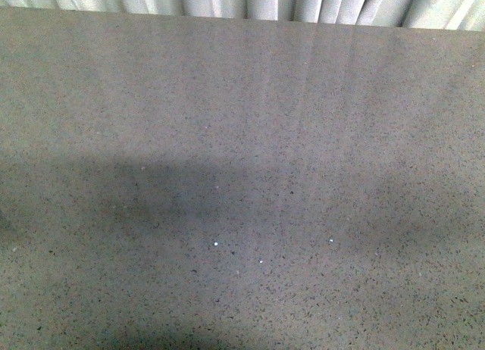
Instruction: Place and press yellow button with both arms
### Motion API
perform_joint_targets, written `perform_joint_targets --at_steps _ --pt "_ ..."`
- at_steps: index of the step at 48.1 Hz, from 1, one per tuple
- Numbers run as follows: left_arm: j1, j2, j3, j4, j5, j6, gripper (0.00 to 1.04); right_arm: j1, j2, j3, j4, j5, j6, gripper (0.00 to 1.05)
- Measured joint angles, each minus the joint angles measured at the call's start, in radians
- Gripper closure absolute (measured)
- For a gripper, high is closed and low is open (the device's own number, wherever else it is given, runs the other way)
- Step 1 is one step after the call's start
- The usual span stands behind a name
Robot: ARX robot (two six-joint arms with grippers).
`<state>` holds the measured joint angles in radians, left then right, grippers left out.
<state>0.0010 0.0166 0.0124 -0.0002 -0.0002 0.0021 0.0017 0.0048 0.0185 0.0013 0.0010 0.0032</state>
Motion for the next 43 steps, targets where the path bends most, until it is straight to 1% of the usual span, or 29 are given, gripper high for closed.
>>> perform_joint_targets --at_steps 27,28,29,30,31,32,33,36,38,43 --pt "0.001 0.002 0.0 -0.002 0.008 -0.002 0.09 0.0 0.0 0.0 0.0 0.0 0.0 0.09" --pt "0.014 0.02 0.011 -0.036 0.053 -0.011 0.09 0.0 0.0 0.0 0.0 0.0 0.0 0.09" --pt "0.047 0.06 0.048 -0.132 0.165 -0.03 0.09 0.0 0.0 0.0 0.0 0.002 0.0 0.09" --pt "0.068 0.101 0.076 -0.189 0.224 -0.042 0.09 0.0 0.0 0.0 0.0 0.002 0.0 0.09" --pt "0.091 0.178 0.113 -0.256 0.307 -0.053 0.09 0.0 0.0 0.0 0.0 -0.002 0.0 0.09" --pt "0.1 0.224 0.128 -0.272 0.347 -0.056 0.09 0.0 0.0 0.0 0.0 -0.002 0.0 0.09" --pt "0.11 0.287 0.142 -0.267 0.375 -0.06 0.09 0.0 0.0 0.0 0.0 0.0 0.0 0.09" --pt "0.138 0.412 0.168 -0.19 0.4 -0.066 0.09 0.0 0.0 0.0 0.0 -0.001 0.0 0.09" --pt "0.163 0.502 0.188 -0.111 0.391 -0.068 0.09 0.0 0.0 0.0 0.0 0.0 0.0 0.09" --pt "0.224 0.748 0.218 0.109 0.327 -0.058 0.09 0.0 0.0 0.0 0.0 0.0 0.0 0.09"
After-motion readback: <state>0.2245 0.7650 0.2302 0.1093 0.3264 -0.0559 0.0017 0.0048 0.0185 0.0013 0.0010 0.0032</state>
